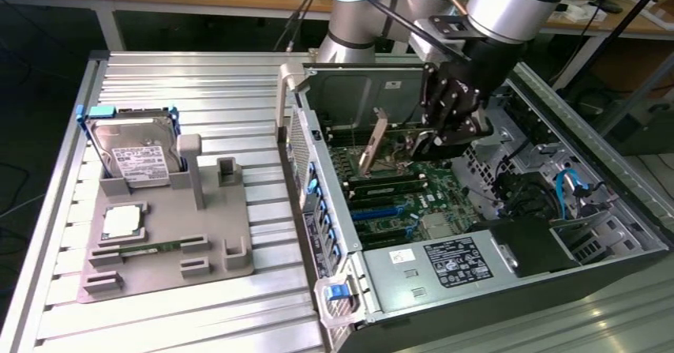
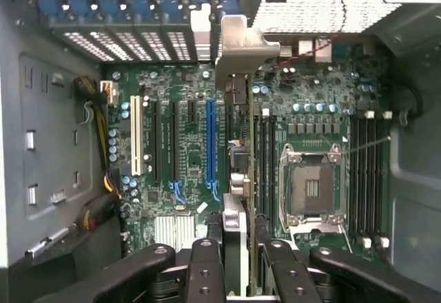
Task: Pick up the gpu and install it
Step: 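Insert the gpu into the slot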
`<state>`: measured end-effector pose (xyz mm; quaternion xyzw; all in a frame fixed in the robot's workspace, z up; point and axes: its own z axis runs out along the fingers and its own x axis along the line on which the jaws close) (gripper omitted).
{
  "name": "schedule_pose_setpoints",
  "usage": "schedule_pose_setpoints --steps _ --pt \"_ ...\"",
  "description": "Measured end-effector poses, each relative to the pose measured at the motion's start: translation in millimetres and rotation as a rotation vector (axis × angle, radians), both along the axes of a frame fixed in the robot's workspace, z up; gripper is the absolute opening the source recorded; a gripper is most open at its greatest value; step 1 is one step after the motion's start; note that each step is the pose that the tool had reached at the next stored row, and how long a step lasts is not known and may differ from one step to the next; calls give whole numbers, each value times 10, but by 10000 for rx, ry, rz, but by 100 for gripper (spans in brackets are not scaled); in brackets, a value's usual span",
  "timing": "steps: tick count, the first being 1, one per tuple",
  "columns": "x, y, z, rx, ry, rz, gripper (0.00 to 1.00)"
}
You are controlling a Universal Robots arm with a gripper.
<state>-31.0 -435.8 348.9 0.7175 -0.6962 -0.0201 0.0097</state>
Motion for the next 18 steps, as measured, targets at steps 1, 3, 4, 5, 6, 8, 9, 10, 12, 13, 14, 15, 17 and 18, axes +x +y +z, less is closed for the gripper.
schedule_pose_setpoints --steps 1,3,4,5,6,8,9,10,12,13,14,15,17,18 --pt "0 0 -7 0 0 169 27" --pt "0 -1 -26 1 0 487 27" --pt "0 -2 -40 0 -1 511 27" --pt "0 -4 -58 1 -3 512 27" --pt "0 -4 -75 3 -4 489 27" --pt "0 -4 -97 4 -5 417 27" --pt "-1 -4 -106 4 -5 417 27" --pt "-1 -4 -110 2 -3 417 27" --pt "0 -4 -111 2 -3 418 27" --pt "-1 -4 -112 3 -4 418 27" --pt "-1 -4 -112 4 -4 418 27" --pt "-1 -4 -112 4 -4 418 27" --pt "-1 -4 -113 4 -4 417 27" --pt "-1 -4 -113 4 -4 417 27"
